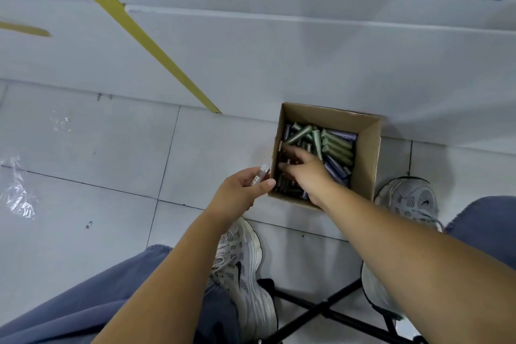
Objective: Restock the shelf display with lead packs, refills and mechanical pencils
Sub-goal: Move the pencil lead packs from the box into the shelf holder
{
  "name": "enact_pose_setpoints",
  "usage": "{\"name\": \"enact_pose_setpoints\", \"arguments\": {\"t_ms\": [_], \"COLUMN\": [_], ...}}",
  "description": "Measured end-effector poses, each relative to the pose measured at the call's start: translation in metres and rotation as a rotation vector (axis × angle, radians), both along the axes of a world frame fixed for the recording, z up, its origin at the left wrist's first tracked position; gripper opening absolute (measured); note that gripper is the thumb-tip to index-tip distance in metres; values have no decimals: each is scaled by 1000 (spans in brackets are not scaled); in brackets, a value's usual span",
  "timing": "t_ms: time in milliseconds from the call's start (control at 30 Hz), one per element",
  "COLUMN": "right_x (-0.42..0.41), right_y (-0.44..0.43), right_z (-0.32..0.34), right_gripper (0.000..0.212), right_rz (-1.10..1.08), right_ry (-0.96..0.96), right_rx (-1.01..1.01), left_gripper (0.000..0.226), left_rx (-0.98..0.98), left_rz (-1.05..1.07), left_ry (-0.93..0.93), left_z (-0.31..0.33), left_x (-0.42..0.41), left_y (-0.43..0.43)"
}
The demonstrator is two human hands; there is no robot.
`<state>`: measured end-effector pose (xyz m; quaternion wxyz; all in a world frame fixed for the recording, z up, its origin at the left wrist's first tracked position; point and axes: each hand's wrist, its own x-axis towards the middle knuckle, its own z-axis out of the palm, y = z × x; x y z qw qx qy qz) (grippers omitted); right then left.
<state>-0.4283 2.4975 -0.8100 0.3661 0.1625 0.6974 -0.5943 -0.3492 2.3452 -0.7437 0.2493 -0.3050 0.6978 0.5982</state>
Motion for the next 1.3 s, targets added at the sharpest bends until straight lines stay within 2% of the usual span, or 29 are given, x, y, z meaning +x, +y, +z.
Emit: {"name": "enact_pose_setpoints", "arguments": {"t_ms": [100, 200, 267, 367, 567, 633, 767, 867, 1167, 1300], "right_x": [-4, -7, -9, -19, -37, -35, -30, -26, -31, -51], "right_y": [-2, -4, -1, 15, 53, 59, 67, 69, 55, 42], "right_z": [5, 14, 21, 42, 112, 136, 191, 241, 391, 459], "right_gripper": [47, 46, 34, 18, 6, 8, 8, 7, 12, 14], "right_rz": [-30, 16, 68, 157, 268, 240, 245, 215, 173, 135], "right_ry": [10, 41, 53, 169, 385, 394, 417, 503, 886, 1147], "right_rx": [-46, -4, 8, 62, 157, 115, 11, -84, -198, -176], "left_gripper": [11, 13, 12, 19, 23, 24, 45, 51, 47, 35], "left_rx": [-12, -36, -57, -76, -57, -5, 125, 132, -6, -12], "left_rz": [-15, -24, -26, 8, 2, -31, -82, -135, -150, -81], "left_ry": [8, 23, 34, 66, 137, 170, 327, 456, 807, 951], "left_z": [1, 3, 5, 9, 38, 58, 112, 159, 300, 350], "left_x": [0, -1, -1, 3, -3, -9, -19, -27, -57, -79], "left_y": [0, 2, 3, 5, 7, 9, 17, 20, 8, -7]}}
